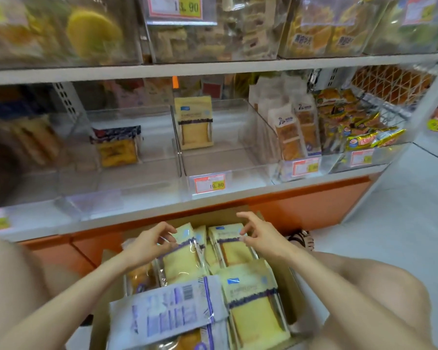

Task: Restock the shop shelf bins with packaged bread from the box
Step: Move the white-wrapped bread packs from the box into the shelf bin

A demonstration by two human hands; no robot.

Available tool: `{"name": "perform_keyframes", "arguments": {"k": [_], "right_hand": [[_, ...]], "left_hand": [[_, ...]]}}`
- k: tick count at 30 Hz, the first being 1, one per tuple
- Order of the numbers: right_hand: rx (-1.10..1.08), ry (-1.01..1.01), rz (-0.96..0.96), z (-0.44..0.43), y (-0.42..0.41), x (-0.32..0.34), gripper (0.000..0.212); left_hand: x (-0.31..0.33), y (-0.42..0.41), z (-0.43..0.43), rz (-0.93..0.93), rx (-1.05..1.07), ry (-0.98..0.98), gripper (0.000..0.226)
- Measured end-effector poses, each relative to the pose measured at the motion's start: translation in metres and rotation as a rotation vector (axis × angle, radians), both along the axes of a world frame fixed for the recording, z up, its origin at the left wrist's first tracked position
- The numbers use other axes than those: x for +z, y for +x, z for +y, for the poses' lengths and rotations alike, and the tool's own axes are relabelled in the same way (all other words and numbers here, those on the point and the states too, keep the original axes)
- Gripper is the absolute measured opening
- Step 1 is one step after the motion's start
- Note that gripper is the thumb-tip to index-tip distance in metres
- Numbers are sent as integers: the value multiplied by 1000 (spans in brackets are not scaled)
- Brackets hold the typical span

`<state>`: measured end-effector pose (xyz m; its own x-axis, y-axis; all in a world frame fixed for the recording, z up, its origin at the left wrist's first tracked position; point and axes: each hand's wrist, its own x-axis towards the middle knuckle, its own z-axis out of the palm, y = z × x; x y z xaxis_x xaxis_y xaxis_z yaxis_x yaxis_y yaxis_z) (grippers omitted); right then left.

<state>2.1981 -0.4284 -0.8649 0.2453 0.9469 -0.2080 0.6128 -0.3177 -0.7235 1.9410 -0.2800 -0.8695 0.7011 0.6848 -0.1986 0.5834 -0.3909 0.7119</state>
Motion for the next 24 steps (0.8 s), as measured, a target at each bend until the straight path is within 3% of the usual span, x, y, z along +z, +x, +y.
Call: {"name": "perform_keyframes", "arguments": {"k": [3, 9, 14, 16, 19, 24], "right_hand": [[0, -43, -49, -4, 4, -2, 56], [51, -76, -74, -4, 0, -4, 56], [64, -96, -98, -4, 4, -9, 54], [63, -99, -103, -3, 5, -11, 53], [72, -108, -107, -1, 5, -12, 52], [119, -152, -117, 13, -5, -17, 49]], "left_hand": [[-6, -5, 6, 61, -9, 34, 22], [-32, -21, 25, 367, -24, 182, 30], [-58, -36, 39, 565, 9, 295, 60], [-69, -43, 44, 655, 36, 225, 75], [-80, -47, 47, 664, 50, 104, 93], [-87, -47, 51, 659, 55, 120, 84]]}}
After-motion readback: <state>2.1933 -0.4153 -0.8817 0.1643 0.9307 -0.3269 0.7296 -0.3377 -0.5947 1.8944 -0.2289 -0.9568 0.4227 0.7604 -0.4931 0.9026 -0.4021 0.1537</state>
